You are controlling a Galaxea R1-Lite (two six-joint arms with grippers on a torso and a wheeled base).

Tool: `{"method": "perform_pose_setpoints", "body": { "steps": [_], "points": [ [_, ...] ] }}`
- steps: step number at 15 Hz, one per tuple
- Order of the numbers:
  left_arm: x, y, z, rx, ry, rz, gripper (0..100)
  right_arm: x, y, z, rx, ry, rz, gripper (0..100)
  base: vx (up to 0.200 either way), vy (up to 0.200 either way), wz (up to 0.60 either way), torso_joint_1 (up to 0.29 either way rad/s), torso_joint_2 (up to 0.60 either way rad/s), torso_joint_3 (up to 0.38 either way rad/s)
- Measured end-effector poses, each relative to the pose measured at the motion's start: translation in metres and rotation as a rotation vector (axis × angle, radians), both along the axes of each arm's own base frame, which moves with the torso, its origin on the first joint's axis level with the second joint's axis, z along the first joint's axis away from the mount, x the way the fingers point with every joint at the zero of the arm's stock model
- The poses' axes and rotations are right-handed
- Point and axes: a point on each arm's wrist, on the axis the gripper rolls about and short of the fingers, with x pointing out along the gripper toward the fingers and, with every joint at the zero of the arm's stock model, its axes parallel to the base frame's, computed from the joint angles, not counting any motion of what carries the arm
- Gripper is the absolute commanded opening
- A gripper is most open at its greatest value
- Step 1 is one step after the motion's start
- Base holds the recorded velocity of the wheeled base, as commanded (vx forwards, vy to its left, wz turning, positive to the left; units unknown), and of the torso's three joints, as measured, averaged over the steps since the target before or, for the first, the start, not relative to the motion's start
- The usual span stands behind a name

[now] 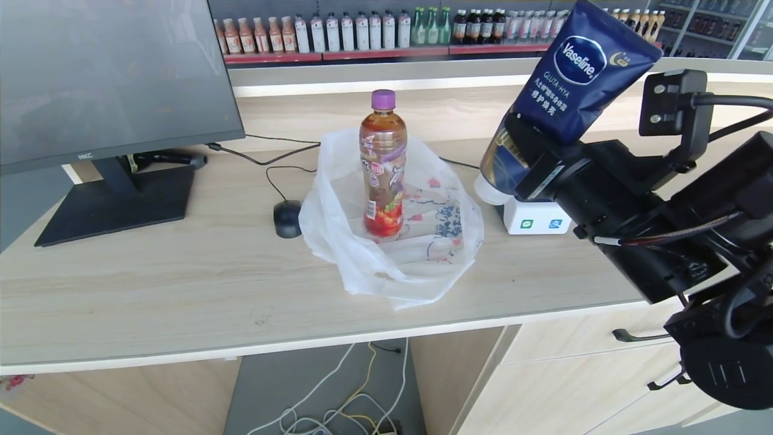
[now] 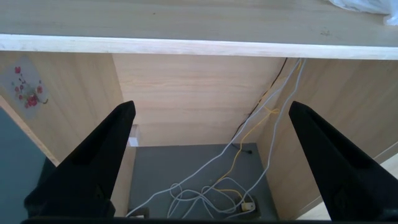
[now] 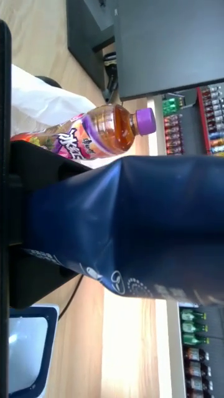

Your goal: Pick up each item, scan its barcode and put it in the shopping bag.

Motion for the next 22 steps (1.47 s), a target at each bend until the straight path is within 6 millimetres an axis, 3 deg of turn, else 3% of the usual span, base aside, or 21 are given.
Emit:
{"method": "perform_pose_setpoints", "body": {
  "steps": [4,8,14,22],
  "points": [
    [0.0,0.0,0.0,0.0,0.0,0.0,100,0.006,0.003,-0.008,-0.064,-0.006,0.015,0,0.0,0.0,0.0,0.0,0.0,0.0],
    [0.0,0.0,0.0,0.0,0.0,0.0,100,0.032,-0.002,-0.023,-0.155,-0.01,0.003,0,0.0,0.0,0.0,0.0,0.0,0.0],
    [0.0,0.0,0.0,0.0,0.0,0.001,100,0.071,0.015,-0.042,-0.167,0.008,-0.003,0,0.0,0.0,0.0,0.0,0.0,0.0],
    [0.0,0.0,0.0,0.0,0.0,0.0,100,0.093,0.028,-0.069,-0.19,0.051,0.001,0,0.0,0.0,0.0,0.0,0.0,0.0]
  ]
}}
